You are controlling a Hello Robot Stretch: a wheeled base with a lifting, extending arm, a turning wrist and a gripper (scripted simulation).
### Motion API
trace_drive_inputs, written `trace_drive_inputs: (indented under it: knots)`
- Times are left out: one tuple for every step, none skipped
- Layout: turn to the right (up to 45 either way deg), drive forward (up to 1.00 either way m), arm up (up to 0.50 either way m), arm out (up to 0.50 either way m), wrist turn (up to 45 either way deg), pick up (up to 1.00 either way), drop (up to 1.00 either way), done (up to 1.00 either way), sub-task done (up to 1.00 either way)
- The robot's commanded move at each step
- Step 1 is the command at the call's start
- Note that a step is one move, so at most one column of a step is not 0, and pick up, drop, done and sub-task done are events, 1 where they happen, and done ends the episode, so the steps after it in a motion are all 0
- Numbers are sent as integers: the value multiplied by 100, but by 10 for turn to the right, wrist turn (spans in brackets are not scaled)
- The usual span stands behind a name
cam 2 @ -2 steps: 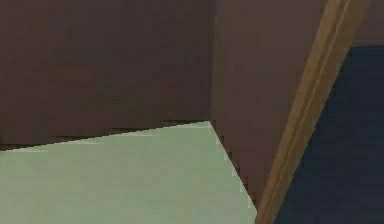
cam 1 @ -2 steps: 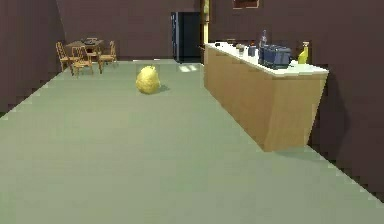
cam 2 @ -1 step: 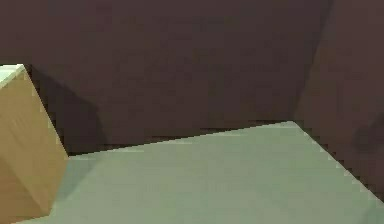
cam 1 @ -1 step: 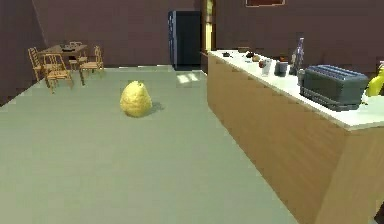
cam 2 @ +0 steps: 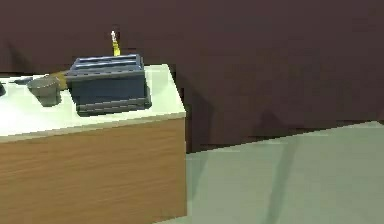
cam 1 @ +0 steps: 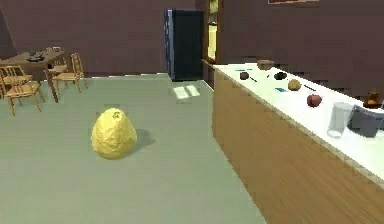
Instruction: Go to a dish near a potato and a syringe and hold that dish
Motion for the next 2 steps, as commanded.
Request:
trace_drive_inputs:
  knots:
    - [0,85,0,0,0,0,0,0,0]
    - [-90,0,0,0,0,0,0,0,0]
